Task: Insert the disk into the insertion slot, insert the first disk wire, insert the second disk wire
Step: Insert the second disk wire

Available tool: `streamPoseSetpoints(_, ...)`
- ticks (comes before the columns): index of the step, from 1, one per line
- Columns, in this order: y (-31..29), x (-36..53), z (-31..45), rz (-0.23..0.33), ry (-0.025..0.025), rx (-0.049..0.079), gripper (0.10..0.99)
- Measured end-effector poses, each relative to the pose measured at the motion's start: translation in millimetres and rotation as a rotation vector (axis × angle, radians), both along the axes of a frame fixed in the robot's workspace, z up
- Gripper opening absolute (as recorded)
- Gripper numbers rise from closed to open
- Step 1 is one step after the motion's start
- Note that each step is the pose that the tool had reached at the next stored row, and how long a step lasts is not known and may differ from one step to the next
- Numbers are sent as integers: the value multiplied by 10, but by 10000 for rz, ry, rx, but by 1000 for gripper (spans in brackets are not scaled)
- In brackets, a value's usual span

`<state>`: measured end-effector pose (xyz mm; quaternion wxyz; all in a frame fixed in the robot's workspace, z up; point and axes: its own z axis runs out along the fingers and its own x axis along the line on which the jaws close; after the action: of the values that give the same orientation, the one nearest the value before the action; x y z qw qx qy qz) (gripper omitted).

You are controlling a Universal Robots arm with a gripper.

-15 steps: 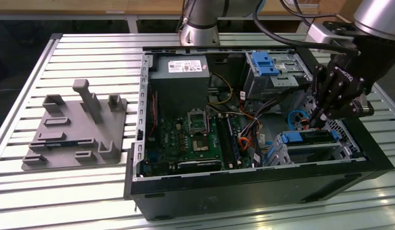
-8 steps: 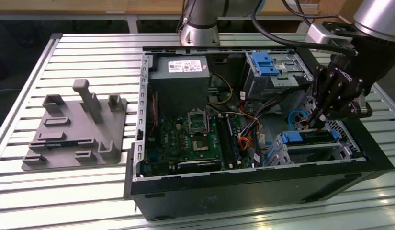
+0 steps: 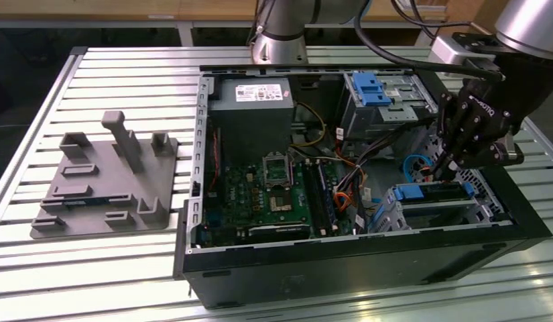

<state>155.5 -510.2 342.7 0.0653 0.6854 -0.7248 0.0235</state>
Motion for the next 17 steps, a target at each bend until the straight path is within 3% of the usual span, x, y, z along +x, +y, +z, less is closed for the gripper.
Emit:
streamPoseSetpoints(5,-4,0,-9,-4,0,20,161)
streamPoseSetpoints(9,-28,0,-14,-4,-4,398,161)
streamPoseSetpoints(11,-37,0,-14,-4,-4,506,161)
streamPoseSetpoints(17,-44,0,-14,-3,-4,505,161)
